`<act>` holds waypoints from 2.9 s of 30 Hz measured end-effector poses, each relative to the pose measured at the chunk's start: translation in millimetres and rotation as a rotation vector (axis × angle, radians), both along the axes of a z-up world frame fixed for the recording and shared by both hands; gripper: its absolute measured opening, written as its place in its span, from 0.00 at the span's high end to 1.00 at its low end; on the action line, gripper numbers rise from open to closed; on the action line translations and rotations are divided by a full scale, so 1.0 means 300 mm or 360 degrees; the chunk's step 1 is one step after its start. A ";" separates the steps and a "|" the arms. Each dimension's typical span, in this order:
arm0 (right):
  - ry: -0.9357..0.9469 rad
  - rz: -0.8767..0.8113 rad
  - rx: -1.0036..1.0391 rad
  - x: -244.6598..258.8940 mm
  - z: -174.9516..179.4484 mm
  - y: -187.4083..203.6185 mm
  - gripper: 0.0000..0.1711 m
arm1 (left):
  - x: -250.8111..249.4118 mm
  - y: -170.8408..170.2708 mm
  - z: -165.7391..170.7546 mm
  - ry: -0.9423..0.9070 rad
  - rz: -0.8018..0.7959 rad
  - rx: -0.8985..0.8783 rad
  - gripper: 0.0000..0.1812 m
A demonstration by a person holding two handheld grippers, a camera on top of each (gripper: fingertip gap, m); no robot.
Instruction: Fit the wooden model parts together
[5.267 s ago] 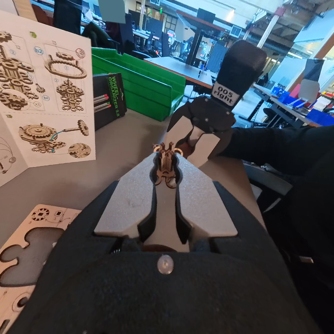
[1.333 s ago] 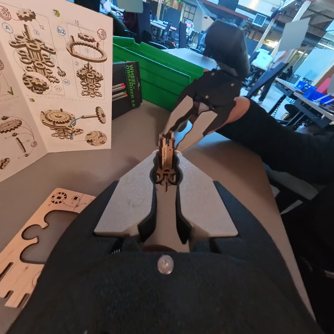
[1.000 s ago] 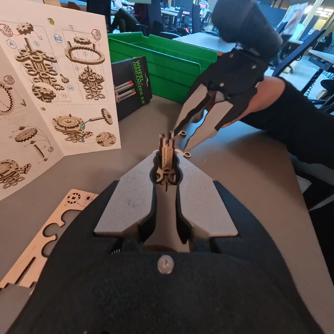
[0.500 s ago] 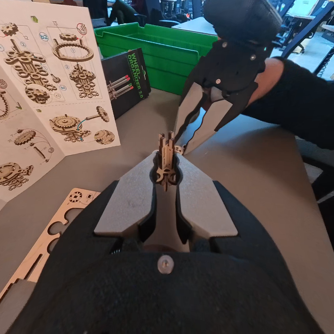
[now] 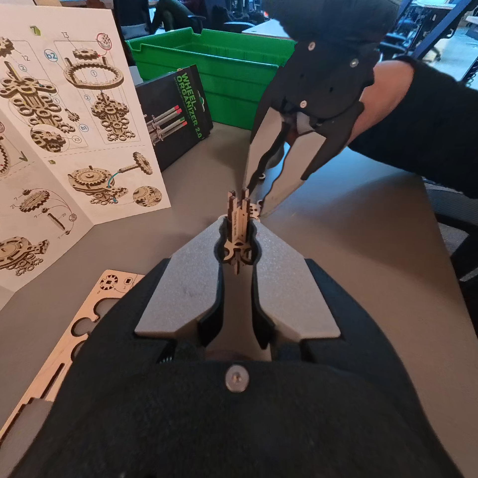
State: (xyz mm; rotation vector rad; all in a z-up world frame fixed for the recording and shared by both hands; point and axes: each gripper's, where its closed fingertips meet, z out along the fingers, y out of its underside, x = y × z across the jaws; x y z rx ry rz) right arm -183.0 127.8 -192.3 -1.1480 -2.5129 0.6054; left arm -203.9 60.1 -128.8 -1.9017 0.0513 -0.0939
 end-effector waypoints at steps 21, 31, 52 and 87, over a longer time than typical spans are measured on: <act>0.0055 0.0092 -0.0136 0.001 0.012 0.005 0.92 | 0.019 0.001 -0.012 0.0077 -0.0037 -0.0036 0.93; 0.0106 0.0024 -0.0201 -0.005 0.010 -0.003 0.84 | 0.014 0.005 -0.010 0.0076 -0.0020 -0.0024 0.93; 0.0134 -0.0213 -0.0347 -0.031 0.028 -0.015 0.75 | -0.010 0.000 -0.007 0.0100 0.0034 -0.0015 0.93; 0.0103 0.0085 -0.0203 -0.021 -0.006 -0.014 0.88 | -0.002 0.003 -0.012 0.0127 0.0020 -0.0028 0.93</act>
